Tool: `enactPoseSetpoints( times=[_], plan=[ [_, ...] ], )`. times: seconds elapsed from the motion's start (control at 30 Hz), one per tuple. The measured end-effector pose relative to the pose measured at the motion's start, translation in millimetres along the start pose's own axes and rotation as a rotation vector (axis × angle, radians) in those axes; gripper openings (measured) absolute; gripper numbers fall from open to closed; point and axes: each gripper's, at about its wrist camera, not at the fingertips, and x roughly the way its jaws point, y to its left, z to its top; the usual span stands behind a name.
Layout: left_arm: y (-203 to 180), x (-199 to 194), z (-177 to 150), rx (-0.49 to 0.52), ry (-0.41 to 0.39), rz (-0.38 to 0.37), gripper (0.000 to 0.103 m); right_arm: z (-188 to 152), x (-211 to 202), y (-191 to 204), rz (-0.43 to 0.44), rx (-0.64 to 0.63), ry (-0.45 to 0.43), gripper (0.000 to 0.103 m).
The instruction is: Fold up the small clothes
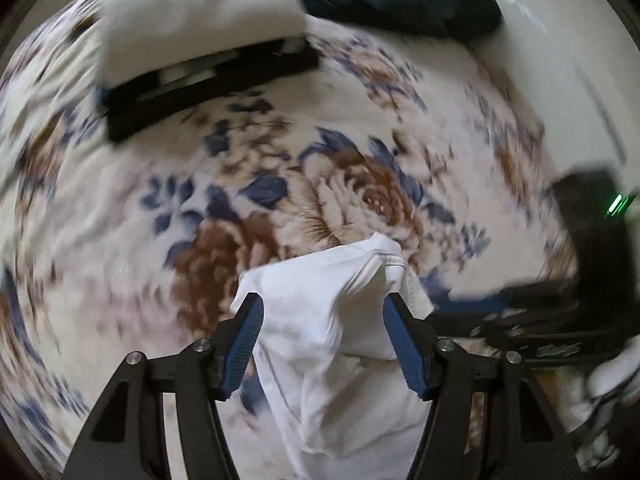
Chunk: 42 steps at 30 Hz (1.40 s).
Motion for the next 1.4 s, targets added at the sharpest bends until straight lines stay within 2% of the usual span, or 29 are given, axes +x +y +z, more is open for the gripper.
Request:
enactPoseSetpoints(
  times=[0.07,0.1,0.13,0.17,0.2,0.23,0.27,0.4,0.5,0.57,0.67,0.77,0.83,0.87,0.9,0.93,0.97,1.0,1.07,1.13,1.23,1.3,1.33,1.37,1.4],
  plan=[
    [-5,12,6,0.055,0.001,0.040,0.058,8,-6,-9,-0.044,0.025,-0.046,0.062],
    [-4,12,9,0.065,-0.013,0.047,0.051,16,0,-16,-0.060,0.053,-0.042,0.062],
    [-3,14,10,0.077,-0.025,0.041,0.022,20,5,-19,-0.071,0.064,-0.032,0.062],
    [-3,14,10,0.078,-0.024,0.042,0.002,26,12,-24,-0.084,0.070,-0.018,0.062],
    [-3,14,9,0.078,-0.030,0.048,0.003,30,20,-28,-0.086,0.076,-0.017,0.053],
    [-4,10,5,0.075,-0.045,0.036,0.002,31,22,-28,-0.075,0.072,-0.030,0.034],
    [-5,6,-1,0.072,-0.056,0.023,0.002,31,24,-26,-0.073,0.058,-0.037,0.010],
    [-14,-12,-36,0.047,-0.081,0.002,0.002,12,8,-6,-0.085,-0.048,-0.095,0.006],
    [-22,-25,-67,0.024,-0.087,-0.011,0.001,-14,-6,6,-0.060,-0.091,-0.093,0.006],
    [-25,-28,-93,-0.016,-0.065,-0.032,0.001,-32,-12,13,-0.063,-0.138,-0.081,0.006],
    [-24,-16,-125,-0.067,0.008,-0.055,0.001,-62,-3,21,-0.087,-0.229,-0.003,0.002],
    [-14,-2,-147,-0.134,0.081,-0.061,0.002,-86,22,20,-0.097,-0.291,0.132,0.002],
    [5,-5,-148,-0.268,0.094,-0.129,0.003,-89,22,10,-0.083,-0.225,0.141,0.002],
    [15,-10,-145,-0.335,0.082,-0.152,0.009,-89,19,6,-0.059,-0.196,0.128,0.003],
    [30,-18,-138,-0.438,0.049,-0.222,0.016,-84,11,-2,-0.030,-0.129,0.100,0.007],
    [42,-24,-132,-0.528,0.016,-0.282,0.036,-80,7,-6,-0.020,-0.093,0.087,0.010],
    [54,-29,-125,-0.620,-0.025,-0.345,0.062,-73,0,-12,0.009,-0.031,0.057,0.016],
    [63,-33,-117,-0.702,-0.062,-0.401,0.070,-66,-9,-19,0.055,0.032,0.015,0.025],
    [76,-29,-102,-0.852,-0.091,-0.494,0.071,-55,-19,-27,0.102,0.112,-0.041,0.035],
    [83,-14,-89,-0.969,-0.068,-0.542,0.071,-44,-25,-36,0.155,0.203,-0.079,0.036],
    [86,14,-86,-1.107,0.000,-0.556,0.071,-33,-26,-39,0.165,0.267,-0.106,0.036],
    [84,33,-90,-1.169,0.051,-0.539,0.066,-28,-24,-37,0.137,0.286,-0.106,0.036],
    [80,40,-95,-1.187,0.053,-0.545,0.051,-27,-23,-37,0.129,0.292,-0.102,0.036],
    [76,41,-98,-1.168,0.060,-0.522,0.009,-29,-21,-37,0.112,0.299,-0.095,0.036],
    [75,40,-102,-1.144,0.058,-0.503,0.000,-30,-23,-36,0.104,0.302,-0.092,0.036]
  ],
)
